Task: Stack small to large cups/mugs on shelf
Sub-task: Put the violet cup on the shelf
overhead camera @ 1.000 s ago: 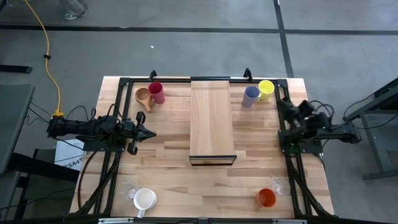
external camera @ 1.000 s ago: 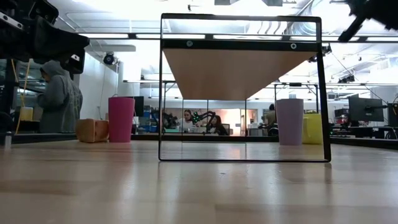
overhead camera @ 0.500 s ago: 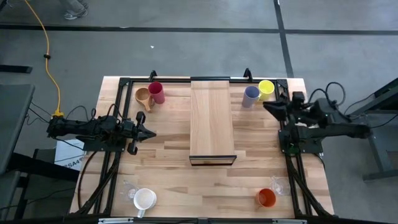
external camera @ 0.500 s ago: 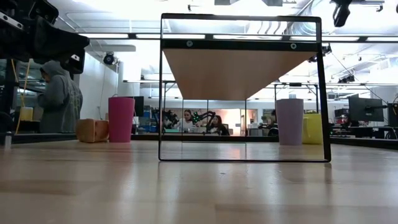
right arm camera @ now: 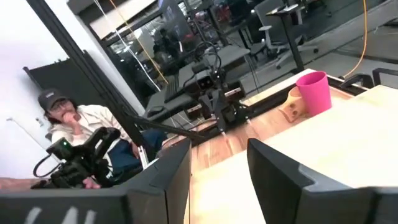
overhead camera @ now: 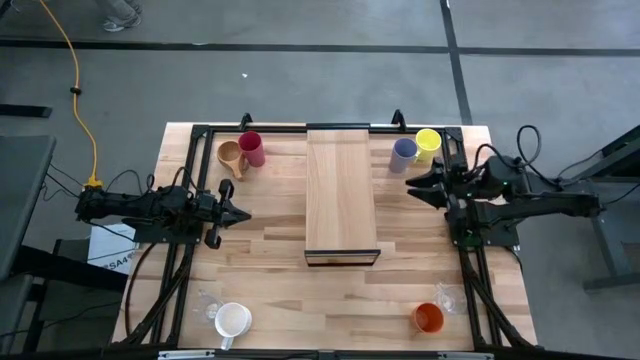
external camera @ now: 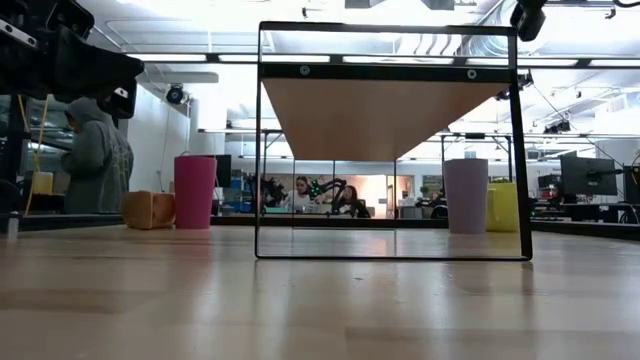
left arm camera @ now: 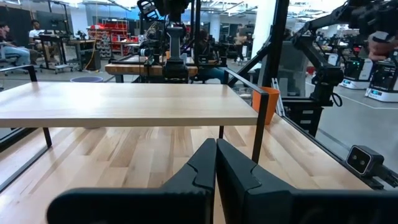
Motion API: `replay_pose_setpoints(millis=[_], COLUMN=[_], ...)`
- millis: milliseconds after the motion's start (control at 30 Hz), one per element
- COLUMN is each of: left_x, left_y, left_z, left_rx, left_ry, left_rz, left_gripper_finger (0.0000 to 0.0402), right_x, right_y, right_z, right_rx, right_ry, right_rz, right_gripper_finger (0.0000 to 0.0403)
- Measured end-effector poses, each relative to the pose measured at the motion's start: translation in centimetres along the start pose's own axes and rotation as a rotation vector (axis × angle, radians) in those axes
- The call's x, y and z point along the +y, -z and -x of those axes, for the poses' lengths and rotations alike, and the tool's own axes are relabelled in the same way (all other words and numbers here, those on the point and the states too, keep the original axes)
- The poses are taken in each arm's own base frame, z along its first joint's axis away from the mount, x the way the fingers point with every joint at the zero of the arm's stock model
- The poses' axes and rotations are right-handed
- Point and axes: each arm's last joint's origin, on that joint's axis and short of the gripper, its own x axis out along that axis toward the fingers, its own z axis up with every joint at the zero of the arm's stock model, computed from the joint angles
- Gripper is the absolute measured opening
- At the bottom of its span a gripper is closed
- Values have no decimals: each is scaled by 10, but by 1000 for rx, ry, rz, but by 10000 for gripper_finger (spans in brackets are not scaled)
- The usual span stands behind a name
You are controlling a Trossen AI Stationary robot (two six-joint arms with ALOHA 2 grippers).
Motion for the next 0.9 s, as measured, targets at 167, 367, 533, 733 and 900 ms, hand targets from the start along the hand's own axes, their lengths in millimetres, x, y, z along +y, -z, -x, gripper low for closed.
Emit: replay_pose_setpoints(millis=[167, 367, 533, 733, 900], left_x=[-1, -1, 4, 3, 2], left_y=[-14, -48, -65, -102, -155], left_z=[1, 13, 24, 15, -6], left_rx=[-142, -502, -736, -544, -348], left_ry=[42, 152, 7, -59, -145], left_rz=[237, 533, 610, 582, 430], left_gripper_finger=[1, 1, 1, 18, 84], right_x=[2, 1, 1, 1, 1], right_y=[-4, -7, -8, -8, -8], right_z=[-3, -3, -3, -3, -3], right_rx=[-45, -104, -104, -105, -107], right_ry=[-15, 47, 51, 52, 50], right_rz=[8, 20, 61, 91, 81], right_gripper_finger=[138, 138, 138, 138, 138])
